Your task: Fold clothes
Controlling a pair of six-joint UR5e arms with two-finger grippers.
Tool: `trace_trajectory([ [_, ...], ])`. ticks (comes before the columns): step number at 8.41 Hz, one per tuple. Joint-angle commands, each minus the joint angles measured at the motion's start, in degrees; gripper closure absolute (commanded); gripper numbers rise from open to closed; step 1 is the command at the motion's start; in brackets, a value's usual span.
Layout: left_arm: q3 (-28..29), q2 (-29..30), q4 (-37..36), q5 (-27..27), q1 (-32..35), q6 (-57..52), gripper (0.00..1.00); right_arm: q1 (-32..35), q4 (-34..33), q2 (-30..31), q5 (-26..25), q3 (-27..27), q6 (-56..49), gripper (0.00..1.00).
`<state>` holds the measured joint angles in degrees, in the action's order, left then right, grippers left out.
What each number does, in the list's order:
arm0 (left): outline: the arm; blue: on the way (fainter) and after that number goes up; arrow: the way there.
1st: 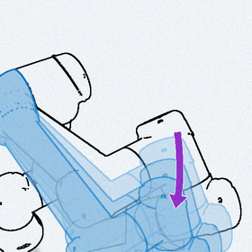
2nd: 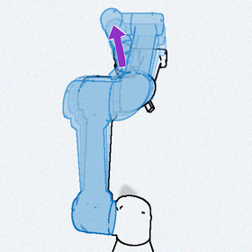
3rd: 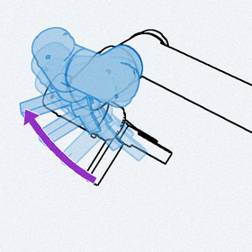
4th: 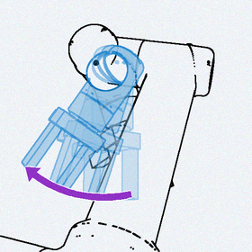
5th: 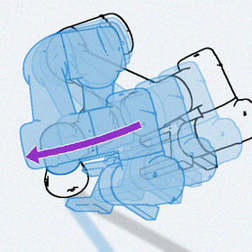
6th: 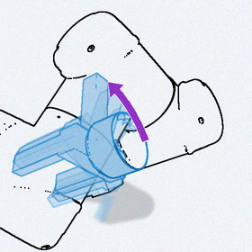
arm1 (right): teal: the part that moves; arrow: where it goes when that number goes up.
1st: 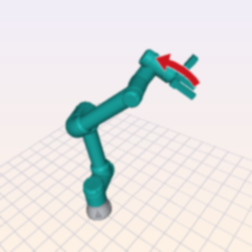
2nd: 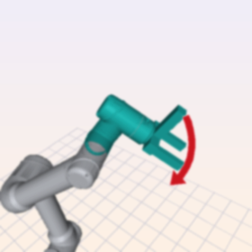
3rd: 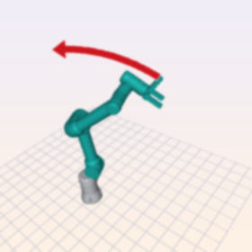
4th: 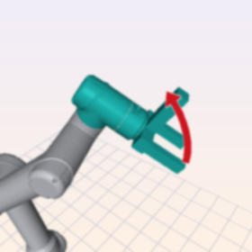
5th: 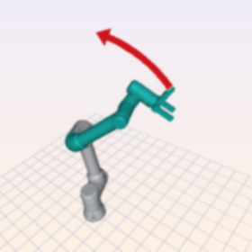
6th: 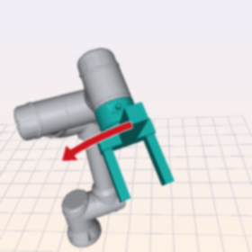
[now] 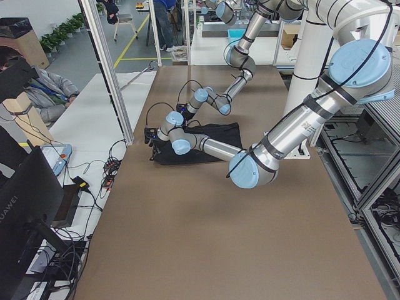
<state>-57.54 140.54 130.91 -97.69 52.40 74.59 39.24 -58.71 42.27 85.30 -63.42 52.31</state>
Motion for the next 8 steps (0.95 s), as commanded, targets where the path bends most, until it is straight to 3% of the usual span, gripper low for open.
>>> trace_trajectory([
  [1,-0.03,0.00,0.05,0.04,-0.01,-0.06,0.00,0.66,0.00,0.44,0.04,-0.04,-1.59,0.06],
  [5,-0.12,0.44,0.05,0.04,-0.10,0.02,0.00,1.80,0.70,3.77,0.31,-0.30,-4.57,0.06],
  [8,-0.03,0.26,0.05,0.04,-0.01,0.02,0.00,6.46,0.27,3.87,10.21,-2.75,-7.74,0.06],
])
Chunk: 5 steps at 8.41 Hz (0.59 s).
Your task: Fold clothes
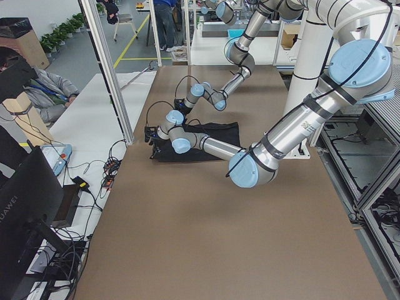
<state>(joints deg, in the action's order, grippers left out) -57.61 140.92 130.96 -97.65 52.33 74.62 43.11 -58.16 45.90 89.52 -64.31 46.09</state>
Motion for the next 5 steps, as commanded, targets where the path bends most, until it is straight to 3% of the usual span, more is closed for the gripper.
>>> trace_trajectory([
  [1,0.05,-0.12,0.00,-0.09,0.06,0.00,0.00,2.59,-0.37,-0.02,7.58,-3.18,-0.31,0.06],
  [5,0.05,-0.20,0.00,-0.09,0.06,-0.09,0.00,-0.55,-0.46,0.59,7.95,-5.30,8.49,0.06],
])
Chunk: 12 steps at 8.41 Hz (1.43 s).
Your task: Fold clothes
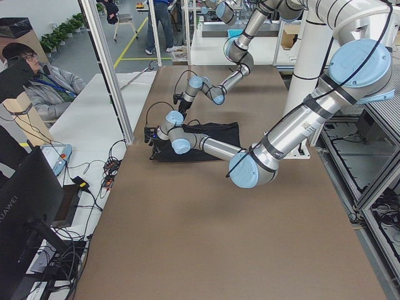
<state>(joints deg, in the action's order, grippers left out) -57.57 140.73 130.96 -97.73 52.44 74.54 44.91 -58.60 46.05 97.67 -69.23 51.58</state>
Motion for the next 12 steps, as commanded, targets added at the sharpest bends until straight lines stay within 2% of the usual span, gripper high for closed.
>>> trace_trajectory([
  [1,0.00,-0.01,0.00,0.00,0.03,-0.01,0.00,-3.24,-0.02,1.14,-0.37,-0.47,3.09,0.06],
  [4,0.00,0.07,-0.09,0.00,-0.14,-0.01,0.00,-4.22,-0.02,2.99,-0.37,-1.08,3.97,0.06],
  [7,0.00,0.16,-0.09,0.08,-0.14,-0.01,0.00,-4.13,-0.20,10.53,0.33,-8.79,2.83,0.06],
  [10,0.00,0.16,-0.09,0.08,-0.14,-0.01,0.00,-2.73,-3.01,14.15,2.26,-13.99,-0.33,0.06],
  [12,0.00,0.16,-0.09,0.08,-0.14,-0.01,0.00,-2.29,-3.45,14.34,2.52,-18.02,-0.25,0.06],
])
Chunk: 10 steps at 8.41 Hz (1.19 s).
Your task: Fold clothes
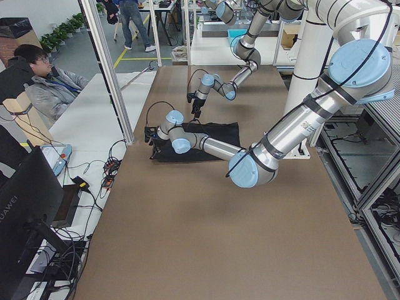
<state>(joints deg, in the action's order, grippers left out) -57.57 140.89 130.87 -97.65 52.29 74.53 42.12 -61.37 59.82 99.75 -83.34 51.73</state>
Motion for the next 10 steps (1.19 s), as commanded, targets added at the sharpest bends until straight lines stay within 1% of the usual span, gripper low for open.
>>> trace_trajectory([
  [1,0.00,0.00,0.00,-0.09,0.09,0.00,0.00,0.59,-1.29,-0.05,1.31,-6.54,0.65,0.06],
  [2,0.00,0.00,0.00,-0.09,0.09,0.00,0.00,0.51,-1.56,-2.14,1.41,-7.27,3.01,0.06],
  [3,0.00,0.00,0.00,-0.09,0.00,0.00,0.00,-0.10,-1.21,-3.21,1.06,-7.27,8.25,0.06],
  [4,-0.09,0.09,0.09,-0.09,0.00,0.00,0.00,-1.59,-1.03,-4.00,0.97,-7.36,11.17,0.06],
  [5,-0.44,0.09,0.09,-0.09,0.09,0.00,0.00,-4.39,-0.60,-4.27,0.71,-7.19,11.81,0.06],
  [7,-0.44,0.00,0.09,-0.09,0.09,0.00,0.00,-8.00,2.73,-4.19,-1.05,-6.92,11.91,0.06],
  [9,-0.44,0.00,0.09,-0.09,0.00,0.00,0.00,-10.20,2.83,-3.40,-1.76,-6.75,11.91,0.06],
  [10,-0.44,0.00,0.09,-0.09,0.00,0.00,0.00,-10.56,2.92,-3.31,-1.67,-5.62,11.91,0.06],
])
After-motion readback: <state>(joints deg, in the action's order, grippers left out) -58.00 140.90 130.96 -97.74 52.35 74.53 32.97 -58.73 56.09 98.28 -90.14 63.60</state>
